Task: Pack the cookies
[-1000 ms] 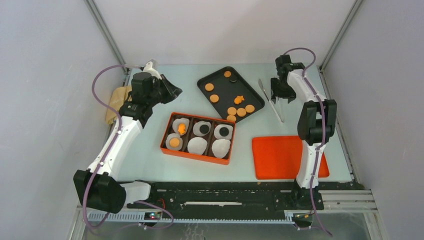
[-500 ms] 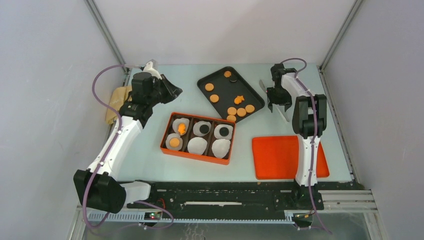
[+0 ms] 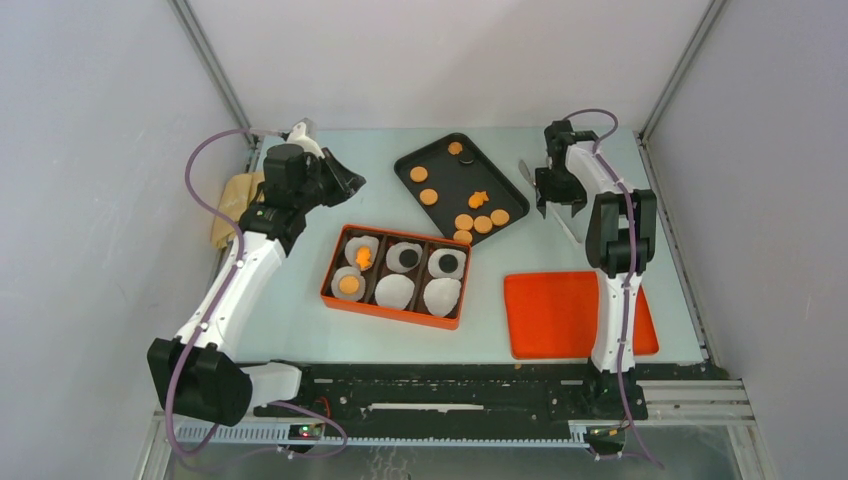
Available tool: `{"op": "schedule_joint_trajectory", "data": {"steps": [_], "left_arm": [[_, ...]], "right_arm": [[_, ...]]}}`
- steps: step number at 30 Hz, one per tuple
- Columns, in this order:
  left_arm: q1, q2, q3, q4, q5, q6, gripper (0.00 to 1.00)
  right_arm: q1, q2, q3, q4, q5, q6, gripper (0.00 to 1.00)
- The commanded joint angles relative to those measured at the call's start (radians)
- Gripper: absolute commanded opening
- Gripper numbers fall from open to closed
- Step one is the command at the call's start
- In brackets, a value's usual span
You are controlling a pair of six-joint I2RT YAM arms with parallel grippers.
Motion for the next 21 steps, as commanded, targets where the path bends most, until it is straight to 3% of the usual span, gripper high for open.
{"op": "schedule_joint_trajectory", "data": {"steps": [1, 10, 18, 21], "left_arm": [[-0.004, 0.002, 0.015, 0.04, 0.021, -0.014, 0.11], [-0.005, 0.003, 0.009, 0.04, 0.025, -0.018, 0.11], [-0.005, 0.008, 0.01, 0.041, 0.028, -0.021, 0.11], [-0.006, 0.012, 0.01, 0.043, 0.031, -0.026, 0.11]], "right_arm": [[-0.011, -0.017, 0.073, -0.041, 0.028, 0.003, 0.76], [-0.033, 0.081, 0.146, -0.095, 0.011, 0.004, 0.79], [-0.046, 0.154, 0.178, -0.126, -0.125, 0.007, 0.78], [-0.047, 0.175, 0.18, -0.133, -0.155, 0.013, 0.67]]}}
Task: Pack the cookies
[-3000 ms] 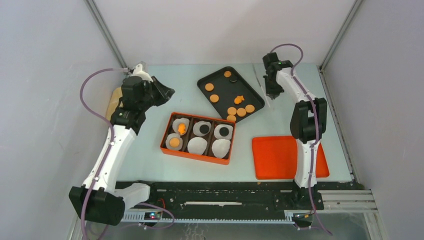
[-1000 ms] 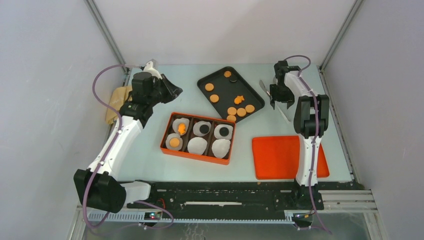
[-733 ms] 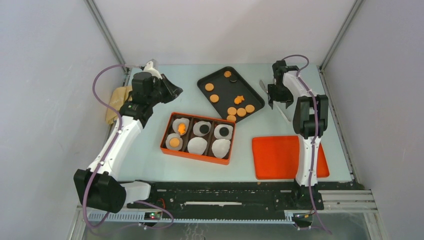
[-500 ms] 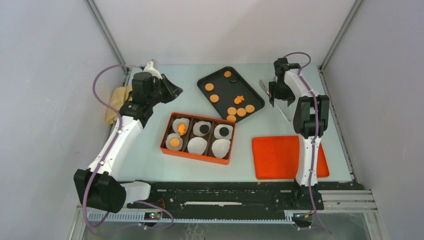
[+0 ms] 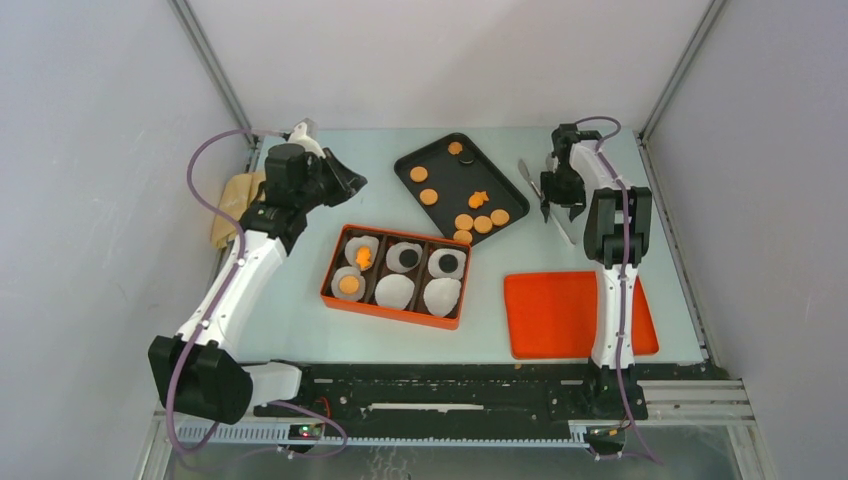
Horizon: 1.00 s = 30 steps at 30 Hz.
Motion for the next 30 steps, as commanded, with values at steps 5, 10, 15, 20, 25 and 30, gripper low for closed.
{"op": "schedule_joint_trajectory", "data": {"steps": [5, 10, 15, 20, 25, 30], "left_arm": [[-0.012, 0.008, 0.012, 0.039, 0.025, -0.013, 0.11], [-0.019, 0.004, 0.015, 0.039, 0.021, -0.014, 0.11], [-0.026, 0.002, 0.016, 0.04, 0.018, -0.015, 0.11], [-0.029, 0.031, 0.051, 0.043, 0.029, -0.013, 0.11], [-0.03, 0.071, 0.076, 0.064, 0.057, -0.026, 0.11], [-0.031, 0.082, 0.055, 0.082, 0.066, -0.032, 0.1]], "right_arm": [[-0.005, 0.014, 0.015, -0.022, -0.064, 0.039, 0.37], [0.011, -0.136, -0.061, 0.054, -0.001, 0.066, 0.32], [0.06, -0.299, -0.134, 0.095, 0.053, 0.066, 0.29], [0.153, -0.423, -0.173, 0.091, 0.121, 0.037, 0.29], [0.274, -0.486, -0.198, 0.081, 0.135, -0.004, 0.32], [0.36, -0.535, -0.255, 0.12, 0.187, -0.043, 0.4]]}}
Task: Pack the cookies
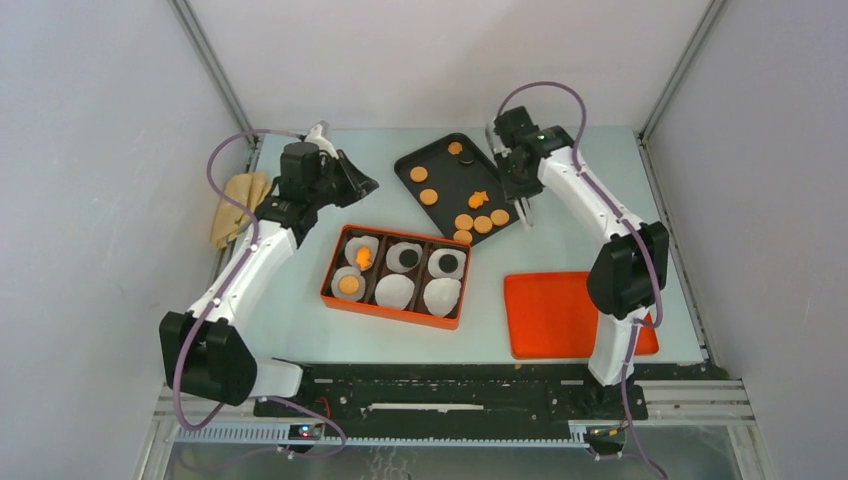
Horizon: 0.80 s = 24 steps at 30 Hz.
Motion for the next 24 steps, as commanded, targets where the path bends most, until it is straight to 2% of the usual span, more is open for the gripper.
{"op": "schedule_joint_trajectory", "data": {"steps": [1, 9, 15, 21, 24], "left_arm": [[-0.007, -0.004, 0.047, 0.055, 0.026, -0.014, 0.1], [-0.007, -0.008, 0.039, 0.061, 0.031, -0.012, 0.1], [-0.006, -0.013, 0.029, 0.059, 0.022, -0.009, 0.1], [-0.006, -0.014, 0.027, 0.054, 0.016, -0.006, 0.1], [-0.007, -0.011, 0.03, 0.054, 0.012, -0.006, 0.1]], "right_arm": [[0.041, -0.041, -0.04, 0.031, 0.077, -0.043, 0.41], [0.061, 0.016, -0.011, 0.065, 0.088, -0.039, 0.42], [0.076, 0.051, -0.014, 0.109, 0.035, -0.041, 0.41], [0.125, 0.019, -0.036, 0.163, 0.035, -0.036, 0.38], [0.145, 0.012, -0.01, 0.201, -0.032, -0.035, 0.38]]}}
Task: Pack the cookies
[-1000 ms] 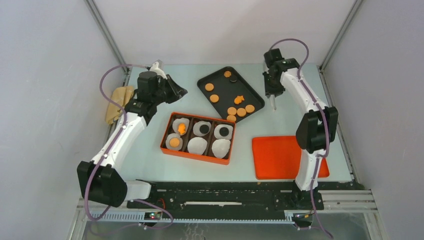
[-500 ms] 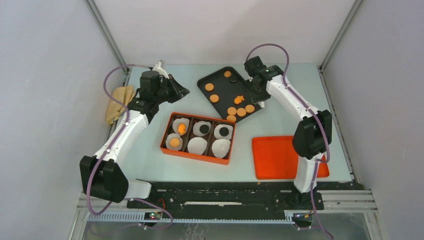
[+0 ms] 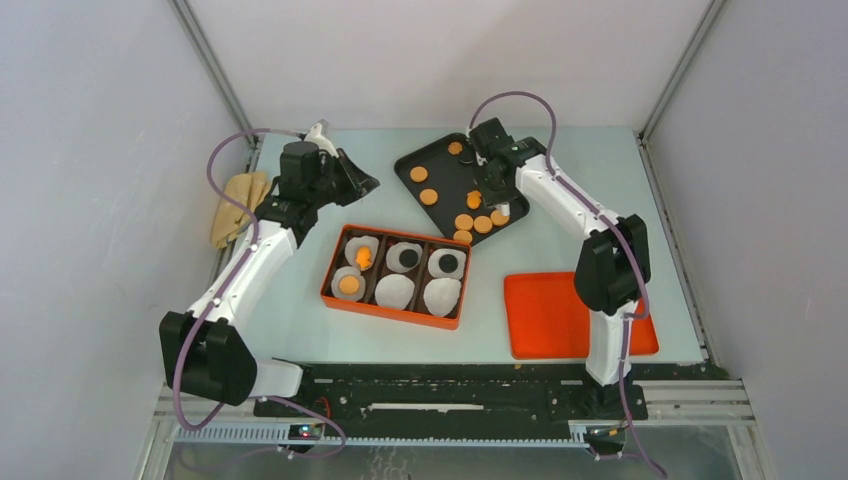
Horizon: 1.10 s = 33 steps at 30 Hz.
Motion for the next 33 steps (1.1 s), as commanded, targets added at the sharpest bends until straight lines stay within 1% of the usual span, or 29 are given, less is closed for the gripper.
{"op": "schedule_joint_trajectory", "data": {"steps": [1, 4, 7, 11, 15, 24, 28, 31, 33], "left_arm": [[-0.005, -0.014, 0.032, 0.033, 0.003, 0.001, 0.1], [-0.005, -0.014, 0.031, 0.031, 0.005, 0.001, 0.1], [-0.005, -0.021, 0.022, 0.03, -0.007, 0.007, 0.1], [-0.005, -0.014, 0.024, 0.028, 0.0, 0.008, 0.1], [-0.006, -0.015, 0.028, 0.021, -0.005, 0.016, 0.1], [-0.005, -0.015, 0.034, 0.017, -0.012, 0.025, 0.11], [-0.005, -0.012, 0.036, 0.016, -0.008, 0.026, 0.11], [-0.005, -0.013, 0.035, 0.022, -0.006, 0.024, 0.11], [-0.005, -0.012, 0.036, 0.023, -0.003, 0.021, 0.11]], "right_arm": [[0.042, -0.038, 0.059, 0.089, -0.07, -0.003, 0.38], [0.075, 0.002, 0.115, 0.066, -0.074, -0.007, 0.38], [0.105, 0.043, 0.129, 0.077, -0.034, 0.006, 0.38], [0.091, 0.101, 0.181, 0.07, -0.014, 0.055, 0.38], [0.071, 0.171, 0.263, 0.011, 0.007, 0.081, 0.38], [0.039, 0.182, 0.224, 0.026, 0.063, 0.131, 0.37], [0.03, 0.19, 0.23, 0.034, 0.093, 0.148, 0.39], [0.023, 0.218, 0.258, 0.048, 0.085, 0.147, 0.41], [0.019, 0.256, 0.308, 0.018, 0.091, 0.149, 0.41]]}}
